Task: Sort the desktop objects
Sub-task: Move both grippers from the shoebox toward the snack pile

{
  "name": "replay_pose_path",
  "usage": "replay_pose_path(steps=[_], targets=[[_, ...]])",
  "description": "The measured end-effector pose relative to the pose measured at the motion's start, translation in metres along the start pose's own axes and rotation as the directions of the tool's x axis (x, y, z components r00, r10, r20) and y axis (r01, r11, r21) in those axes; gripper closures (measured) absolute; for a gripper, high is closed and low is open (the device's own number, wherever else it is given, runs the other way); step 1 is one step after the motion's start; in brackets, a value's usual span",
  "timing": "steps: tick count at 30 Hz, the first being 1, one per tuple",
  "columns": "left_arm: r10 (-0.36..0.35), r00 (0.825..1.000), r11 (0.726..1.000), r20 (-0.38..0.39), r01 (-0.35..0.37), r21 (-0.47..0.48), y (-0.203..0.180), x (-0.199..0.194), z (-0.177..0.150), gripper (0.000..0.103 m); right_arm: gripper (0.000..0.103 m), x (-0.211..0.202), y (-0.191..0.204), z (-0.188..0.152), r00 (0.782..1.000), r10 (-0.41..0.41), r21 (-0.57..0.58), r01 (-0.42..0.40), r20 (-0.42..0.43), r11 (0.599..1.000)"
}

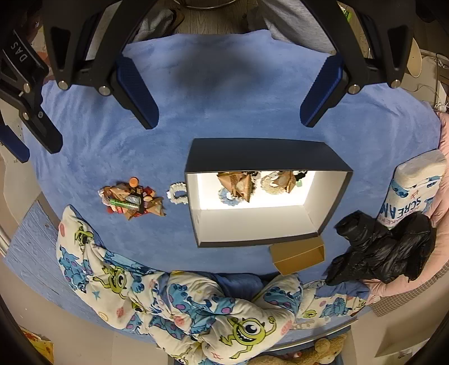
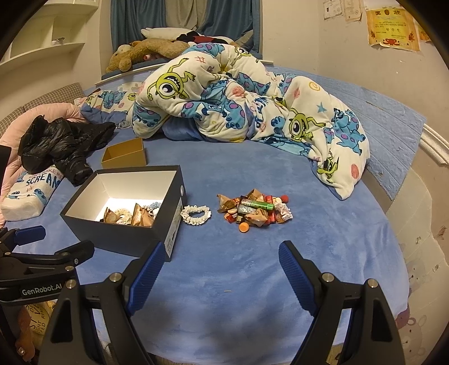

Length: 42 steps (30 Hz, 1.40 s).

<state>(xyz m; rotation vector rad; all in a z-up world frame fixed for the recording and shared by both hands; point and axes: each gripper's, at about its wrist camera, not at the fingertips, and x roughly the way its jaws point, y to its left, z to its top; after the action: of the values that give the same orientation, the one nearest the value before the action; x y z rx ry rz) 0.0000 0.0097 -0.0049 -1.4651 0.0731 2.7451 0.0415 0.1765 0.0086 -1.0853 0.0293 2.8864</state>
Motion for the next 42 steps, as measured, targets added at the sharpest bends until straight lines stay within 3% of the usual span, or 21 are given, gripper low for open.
replay_pose_path(steps=[14, 22, 29, 33, 35, 37, 39, 42], targets=[[-0.031, 1.0, 0.997, -0.005, 0.031, 0.068, -0.029, 0.013, 0.007, 0.001, 0.018, 0.015, -0.022, -0.004, 0.999, 0.019, 0.056, -0.017, -0.029, 0.998], [-0.078, 0.997, 0.987, -0.014, 0.08, 0.143, -0.062, 0.029, 0.008, 0.001, 0.018, 0.033, -0.044, -0.008, 0.999, -0.01, 0.053, 0.013, -0.054, 0.998], [-0.189, 0.982, 0.938, -0.011, 0.184, 0.295, -0.111, 0.06, 0.012, 0.003, 0.018, 0.064, -0.088, -0.017, 0.998, 0.013, 0.053, -0.01, -0.055, 0.999], [-0.262, 0.965, 0.901, -0.035, 0.257, 0.35, -0.137, 0.091, 0.021, 0.012, 0.018, 0.09, -0.114, -0.017, 0.997, 0.059, 0.062, -0.055, -0.051, 0.997], [-0.293, 0.955, 0.888, -0.053, 0.292, 0.355, -0.147, 0.109, 0.029, 0.019, 0.023, 0.103, -0.124, -0.015, 0.996, 0.075, 0.06, -0.072, -0.054, 0.996], [-0.323, 0.943, 0.879, -0.085, 0.332, 0.343, -0.157, 0.13, 0.037, 0.032, 0.031, 0.123, -0.133, -0.009, 0.994, 0.095, 0.043, -0.092, -0.055, 0.995], [-0.356, 0.927, 0.869, -0.119, 0.375, 0.323, -0.166, 0.155, 0.045, 0.034, 0.041, 0.142, -0.14, -0.005, 0.992, 0.105, 0.035, -0.102, -0.064, 0.994], [-0.37, 0.919, 0.864, -0.139, 0.395, 0.311, -0.177, 0.183, 0.05, 0.038, 0.051, 0.18, -0.153, 0.0, 0.989, 0.112, 0.027, -0.11, -0.092, 0.994]])
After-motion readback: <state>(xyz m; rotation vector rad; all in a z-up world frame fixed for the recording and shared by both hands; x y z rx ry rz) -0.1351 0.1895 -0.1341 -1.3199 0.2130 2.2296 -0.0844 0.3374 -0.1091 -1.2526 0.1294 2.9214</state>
